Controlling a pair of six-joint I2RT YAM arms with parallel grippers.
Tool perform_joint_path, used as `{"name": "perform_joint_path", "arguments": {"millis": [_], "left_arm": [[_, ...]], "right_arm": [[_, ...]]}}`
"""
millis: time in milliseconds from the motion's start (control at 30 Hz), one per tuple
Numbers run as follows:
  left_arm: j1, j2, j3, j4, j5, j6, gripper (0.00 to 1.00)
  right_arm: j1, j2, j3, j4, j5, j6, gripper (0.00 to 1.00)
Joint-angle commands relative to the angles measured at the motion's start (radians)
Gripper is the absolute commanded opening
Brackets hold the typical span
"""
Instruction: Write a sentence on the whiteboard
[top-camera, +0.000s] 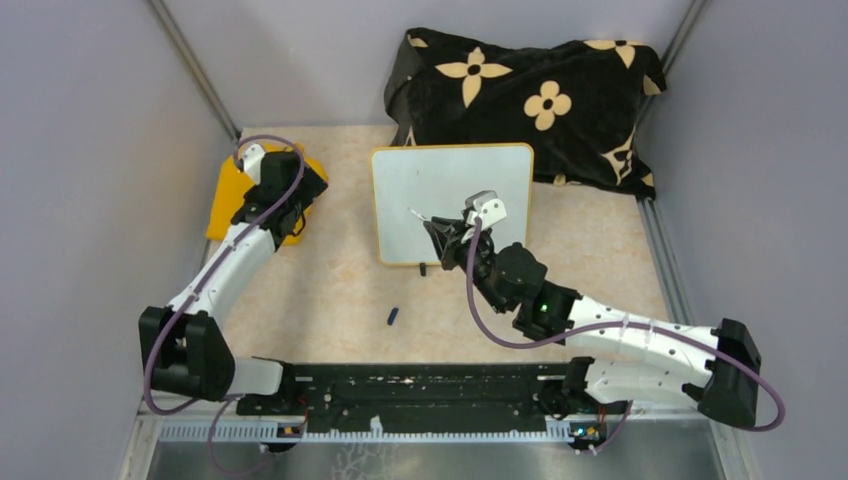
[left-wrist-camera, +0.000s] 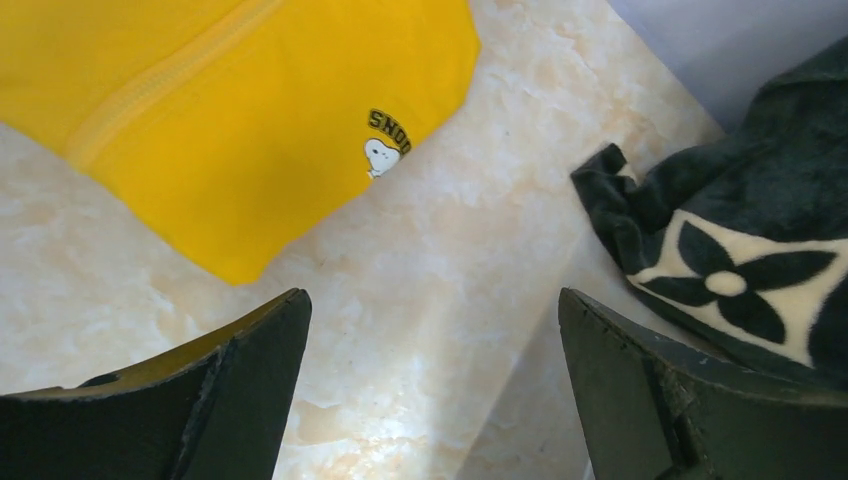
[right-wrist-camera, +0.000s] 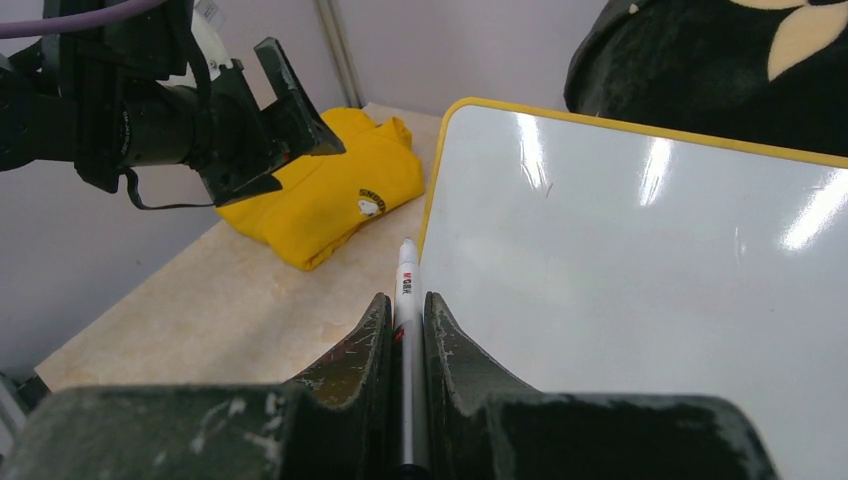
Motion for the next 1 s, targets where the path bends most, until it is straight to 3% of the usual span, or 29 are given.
{"name": "perform_joint_path", "arguments": {"millis": [0, 133, 233, 467, 667, 833, 967], "left_arm": [[-0.007, -0.05, -0.037, 0.054, -0.136, 0.069, 0.99], [0.001, -0.103, -0.164, 0.413, 0.211, 0.342, 0.99], [0.015, -0.13, -0.277, 0.656, 0.322, 0.381, 0.99], [0.112, -0.059, -0.249, 0.604, 0.607, 0.322, 0.99], [0.131, -0.032, -0.327, 0.724, 0.759, 0.3, 0.99], [0.131, 0.06, -0.344, 0.888, 1.048, 0.328, 0.99], [0.135, 0.124, -0.371, 0.996, 1.2, 0.339, 0.99]], "right_arm": [[-0.008, -0.035, 0.01, 0.035, -0.011, 0.005, 0.0], [-0.007, -0.048, 0.012, 0.009, -0.006, 0.005, 0.0], [-0.007, -0.059, 0.014, -0.009, -0.004, 0.008, 0.0], [-0.008, -0.084, 0.003, -0.033, 0.012, 0.007, 0.0], [-0.007, -0.07, 0.006, -0.037, 0.011, 0.011, 0.0], [-0.008, -0.061, 0.011, -0.043, 0.013, 0.013, 0.0], [-0.007, -0.072, 0.013, -0.058, 0.004, 0.007, 0.0]]}}
